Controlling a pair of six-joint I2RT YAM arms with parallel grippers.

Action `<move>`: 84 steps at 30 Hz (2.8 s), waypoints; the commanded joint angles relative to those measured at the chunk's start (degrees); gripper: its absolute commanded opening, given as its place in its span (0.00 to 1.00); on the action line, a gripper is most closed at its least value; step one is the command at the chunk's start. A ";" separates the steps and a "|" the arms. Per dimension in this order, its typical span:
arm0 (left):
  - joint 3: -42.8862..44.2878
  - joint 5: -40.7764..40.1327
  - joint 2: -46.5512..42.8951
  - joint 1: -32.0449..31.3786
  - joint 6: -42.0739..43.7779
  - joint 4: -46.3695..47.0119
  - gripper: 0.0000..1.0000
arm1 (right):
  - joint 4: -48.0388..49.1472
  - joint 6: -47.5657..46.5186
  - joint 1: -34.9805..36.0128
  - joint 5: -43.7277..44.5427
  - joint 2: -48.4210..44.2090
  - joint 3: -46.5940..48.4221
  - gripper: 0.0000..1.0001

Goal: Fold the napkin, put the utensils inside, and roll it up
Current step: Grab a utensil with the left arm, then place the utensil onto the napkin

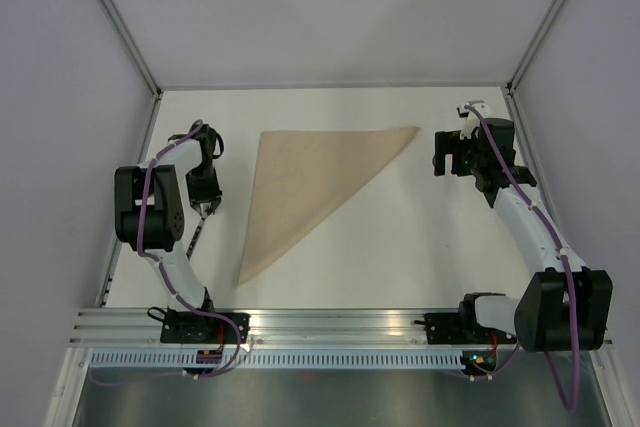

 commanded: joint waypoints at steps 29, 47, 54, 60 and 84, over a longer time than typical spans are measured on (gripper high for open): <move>-4.60 4.44 0.71 4.52 0.72 0.97 0.48 | 0.45 -0.89 -0.16 0.16 0.43 0.73 0.98; 0.41 6.99 3.88 4.52 1.78 2.56 0.15 | 0.53 -1.15 -0.16 0.68 1.75 0.82 0.98; 3.48 8.75 2.82 4.44 3.09 1.15 0.02 | 0.53 -1.24 -0.16 0.86 1.93 0.91 0.98; 6.47 10.50 0.28 4.26 3.53 -1.04 0.02 | 0.36 -1.06 -0.16 0.77 2.10 0.91 0.98; 36.16 5.06 5.45 -20.76 6.08 -20.99 0.02 | 0.18 -1.06 -0.16 0.33 2.19 0.82 0.98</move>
